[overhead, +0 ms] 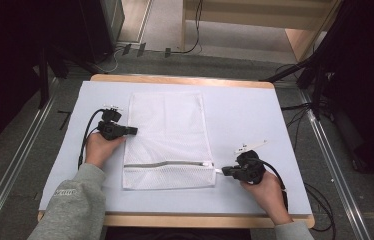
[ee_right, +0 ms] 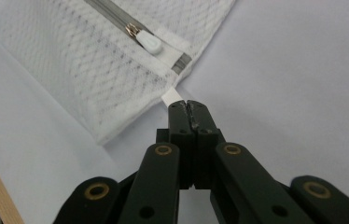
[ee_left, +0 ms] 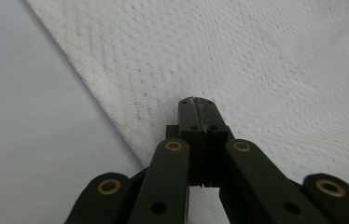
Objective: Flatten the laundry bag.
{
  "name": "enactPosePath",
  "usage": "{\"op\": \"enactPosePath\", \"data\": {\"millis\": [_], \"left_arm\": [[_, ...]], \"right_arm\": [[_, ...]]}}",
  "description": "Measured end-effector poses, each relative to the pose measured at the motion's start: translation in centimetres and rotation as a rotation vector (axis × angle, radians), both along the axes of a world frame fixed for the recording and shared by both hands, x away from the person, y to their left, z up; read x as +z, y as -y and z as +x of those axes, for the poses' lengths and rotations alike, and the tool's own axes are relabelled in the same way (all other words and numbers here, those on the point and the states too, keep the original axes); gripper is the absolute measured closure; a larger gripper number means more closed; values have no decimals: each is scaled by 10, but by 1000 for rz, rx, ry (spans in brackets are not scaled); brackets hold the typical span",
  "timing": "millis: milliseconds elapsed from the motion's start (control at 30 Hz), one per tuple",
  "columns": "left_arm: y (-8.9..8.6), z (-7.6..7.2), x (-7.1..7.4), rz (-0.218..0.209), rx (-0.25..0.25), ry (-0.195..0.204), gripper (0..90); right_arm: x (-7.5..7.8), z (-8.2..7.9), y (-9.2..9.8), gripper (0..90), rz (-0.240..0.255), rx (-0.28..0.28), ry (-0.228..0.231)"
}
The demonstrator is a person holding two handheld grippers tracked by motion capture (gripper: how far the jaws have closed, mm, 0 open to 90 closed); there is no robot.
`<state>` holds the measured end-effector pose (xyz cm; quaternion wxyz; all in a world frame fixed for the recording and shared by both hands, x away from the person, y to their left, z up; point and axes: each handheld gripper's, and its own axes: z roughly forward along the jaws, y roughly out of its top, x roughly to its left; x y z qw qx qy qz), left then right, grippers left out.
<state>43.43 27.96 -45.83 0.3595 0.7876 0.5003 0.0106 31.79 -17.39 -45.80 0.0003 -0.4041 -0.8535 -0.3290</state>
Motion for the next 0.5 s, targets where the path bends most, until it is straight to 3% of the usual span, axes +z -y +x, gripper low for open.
{"op": "enactPosePath", "data": {"millis": [167,267,467,500], "left_arm": [[-4,1,-1,-59,8,-36,848],[-1,0,2,-34,2,-20,821],[3,-6,14,-55,-19,3,735],[4,-8,16,-54,-26,6,685]], "right_arm": [[-2,0,0,885,11,8,-4],[2,0,3,825,35,5,29],[7,0,4,710,61,5,81],[9,1,5,661,73,9,107]]}}
